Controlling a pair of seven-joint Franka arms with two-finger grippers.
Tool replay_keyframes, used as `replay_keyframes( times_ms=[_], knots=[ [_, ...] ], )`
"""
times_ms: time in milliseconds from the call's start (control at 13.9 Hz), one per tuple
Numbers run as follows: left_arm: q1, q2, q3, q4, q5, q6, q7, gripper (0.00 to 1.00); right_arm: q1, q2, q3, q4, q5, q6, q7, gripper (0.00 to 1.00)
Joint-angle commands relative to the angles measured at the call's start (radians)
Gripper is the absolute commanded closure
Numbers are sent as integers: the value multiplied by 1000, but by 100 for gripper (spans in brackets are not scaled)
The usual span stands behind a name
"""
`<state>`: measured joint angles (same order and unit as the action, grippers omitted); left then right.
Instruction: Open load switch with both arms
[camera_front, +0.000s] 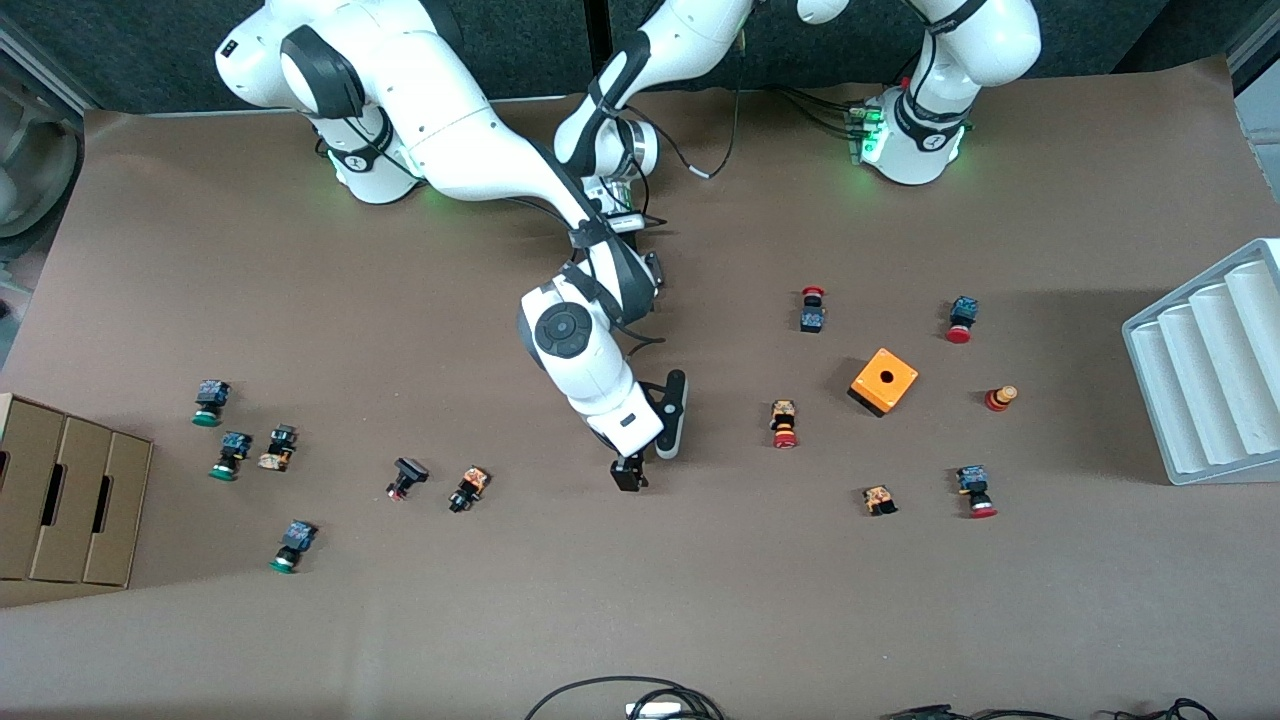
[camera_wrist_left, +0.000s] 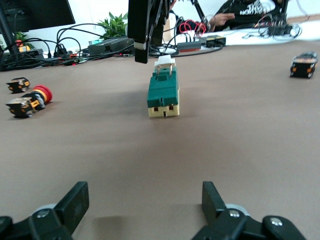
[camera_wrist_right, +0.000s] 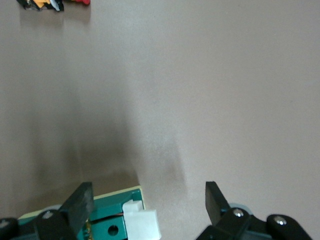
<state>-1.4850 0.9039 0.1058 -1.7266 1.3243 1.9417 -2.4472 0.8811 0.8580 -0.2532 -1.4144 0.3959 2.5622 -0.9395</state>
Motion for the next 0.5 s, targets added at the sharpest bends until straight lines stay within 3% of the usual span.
replay_keyframes(
  times_ms=[0, 215, 431],
  knots=[
    [6, -37, -27, -42, -53, -3, 86, 0, 9, -25, -8, -8, 52, 21, -15, 0],
    [15, -72, -43, -48, -95, -6, 149, 0, 7, -60, -8, -8, 165, 15, -16, 0],
    [19, -112, -61, -77, -115, -27, 195, 0, -1, -88, -8, -17, 175, 10, -13, 0]
  ],
)
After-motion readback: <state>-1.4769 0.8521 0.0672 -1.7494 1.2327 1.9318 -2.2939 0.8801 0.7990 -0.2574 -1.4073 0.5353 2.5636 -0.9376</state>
